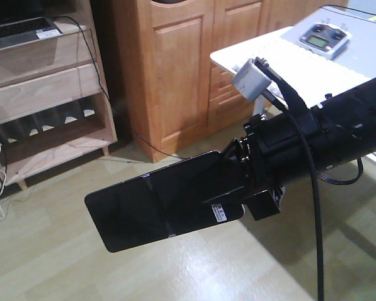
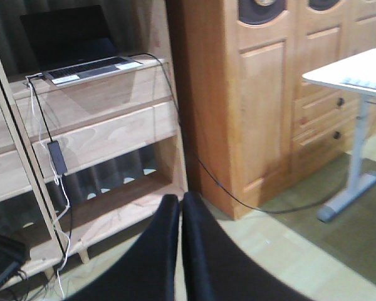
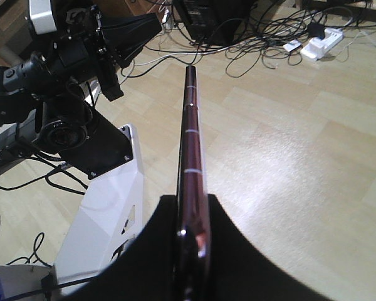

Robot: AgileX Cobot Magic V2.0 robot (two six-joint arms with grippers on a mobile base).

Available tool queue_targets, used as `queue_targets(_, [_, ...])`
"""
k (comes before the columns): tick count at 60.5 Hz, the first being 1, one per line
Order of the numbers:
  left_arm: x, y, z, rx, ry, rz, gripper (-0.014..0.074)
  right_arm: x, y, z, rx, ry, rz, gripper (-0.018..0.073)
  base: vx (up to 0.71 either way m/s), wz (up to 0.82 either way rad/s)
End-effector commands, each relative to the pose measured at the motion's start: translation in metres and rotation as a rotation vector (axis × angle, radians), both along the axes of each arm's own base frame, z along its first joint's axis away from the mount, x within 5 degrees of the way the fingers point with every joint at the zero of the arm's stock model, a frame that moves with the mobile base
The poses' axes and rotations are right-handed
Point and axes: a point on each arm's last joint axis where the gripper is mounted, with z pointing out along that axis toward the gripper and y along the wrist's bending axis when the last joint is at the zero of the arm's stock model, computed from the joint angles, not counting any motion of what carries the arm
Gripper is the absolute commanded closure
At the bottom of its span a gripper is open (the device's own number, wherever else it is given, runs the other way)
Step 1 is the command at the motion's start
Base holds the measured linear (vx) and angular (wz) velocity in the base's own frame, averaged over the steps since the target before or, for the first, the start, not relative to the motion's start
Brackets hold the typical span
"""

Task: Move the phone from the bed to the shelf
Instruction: 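Drive up to the wooden shelf unit holding the phone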

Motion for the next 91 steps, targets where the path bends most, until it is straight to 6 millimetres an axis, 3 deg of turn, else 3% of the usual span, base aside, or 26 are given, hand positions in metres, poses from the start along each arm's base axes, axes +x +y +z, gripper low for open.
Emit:
queue_targets(1, [-0.0012,-0.0005,0.0157,-0.004,-0.108,-0.004,0.0596,-0.0124,-0.0001,0.0218,0.094,-0.003,0.047,0.0560,0.44,0.16])
queue_targets(91, [-0.0012,-0.0005,0.0157,-0.004,-0.108,-0.004,0.0596,-0.0124,-0.0001,0.0218,0.095,-0.007,0.049,0.0560,0.42,0.28])
